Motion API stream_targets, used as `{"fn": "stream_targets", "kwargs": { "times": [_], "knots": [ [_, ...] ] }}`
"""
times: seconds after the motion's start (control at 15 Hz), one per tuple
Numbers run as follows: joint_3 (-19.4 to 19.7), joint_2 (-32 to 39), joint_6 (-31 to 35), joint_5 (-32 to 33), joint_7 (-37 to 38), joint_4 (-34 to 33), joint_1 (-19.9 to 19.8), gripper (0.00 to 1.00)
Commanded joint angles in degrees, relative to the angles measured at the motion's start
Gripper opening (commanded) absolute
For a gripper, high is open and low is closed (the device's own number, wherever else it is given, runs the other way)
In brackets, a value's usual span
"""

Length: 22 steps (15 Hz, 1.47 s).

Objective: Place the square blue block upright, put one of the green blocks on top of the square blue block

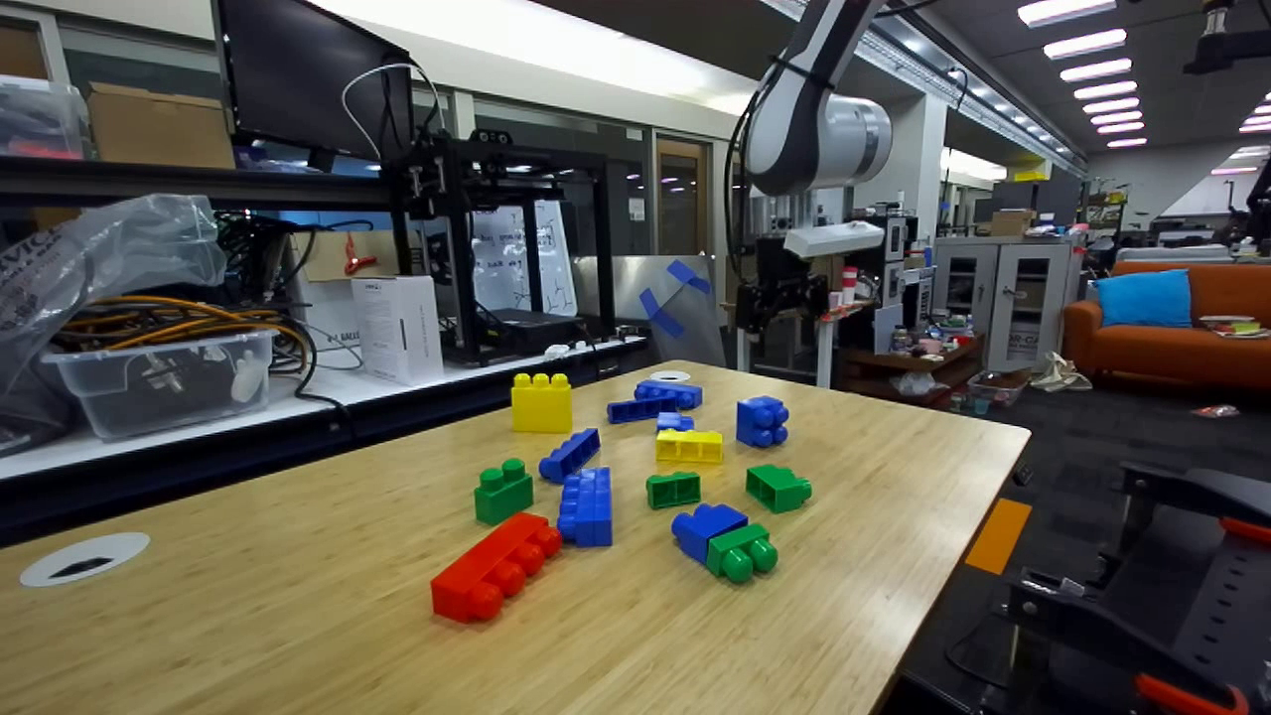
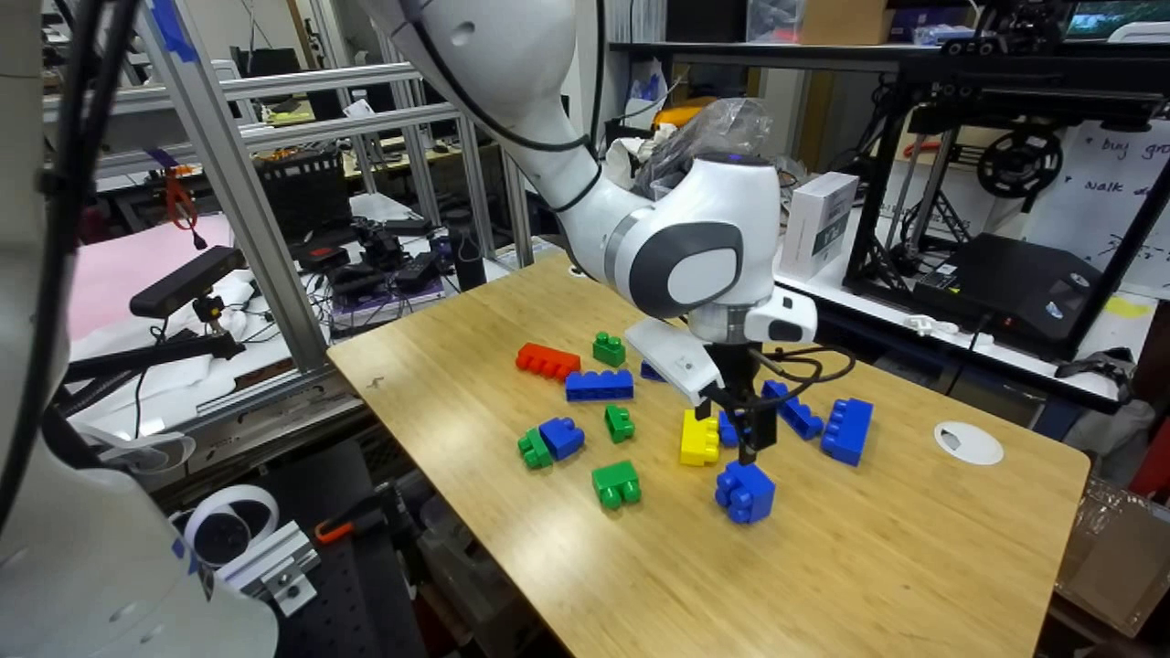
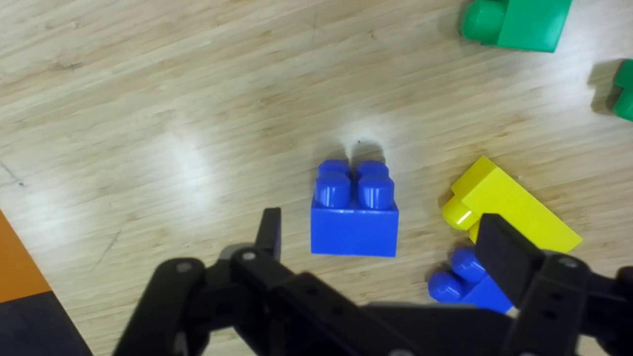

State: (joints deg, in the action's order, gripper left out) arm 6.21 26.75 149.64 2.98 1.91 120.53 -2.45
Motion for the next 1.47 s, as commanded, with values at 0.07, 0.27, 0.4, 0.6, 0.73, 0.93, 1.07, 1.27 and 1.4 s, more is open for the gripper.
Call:
{"fn": "stream_targets", "kwargs": {
  "times": [0.07, 0.27, 0.4, 0.6, 0.73, 0.93, 1.07, 1.27, 1.4],
  "knots": [
    [-0.8, 4.4, 2.2, -0.6, -1.2, -2.6, -1.5, 1.0],
    [-1.2, 5.6, 3.5, -1.1, -1.6, -3.3, -2.2, 1.0],
    [-1.7, 6.0, 4.4, -1.6, -2.3, -3.4, -2.8, 1.0],
    [-3.1, 6.6, 5.8, -2.8, -4.8, -3.1, -4.4, 1.0],
    [-4.3, 7.1, 6.2, -4.1, -6.3, -3.3, -5.6, 1.0],
    [-6.0, 8.4, 7.2, -5.7, -8.4, -3.6, -7.0, 1.0],
    [-6.6, 9.3, 8.1, -6.1, -9.3, -3.6, -7.4, 1.0],
    [-6.6, 10.9, 10.5, -5.3, -9.5, -3.9, -7.0, 1.0],
    [-6.6, 12.1, 11.6, -5.0, -9.5, -4.6, -6.9, 1.0]
  ]
}}
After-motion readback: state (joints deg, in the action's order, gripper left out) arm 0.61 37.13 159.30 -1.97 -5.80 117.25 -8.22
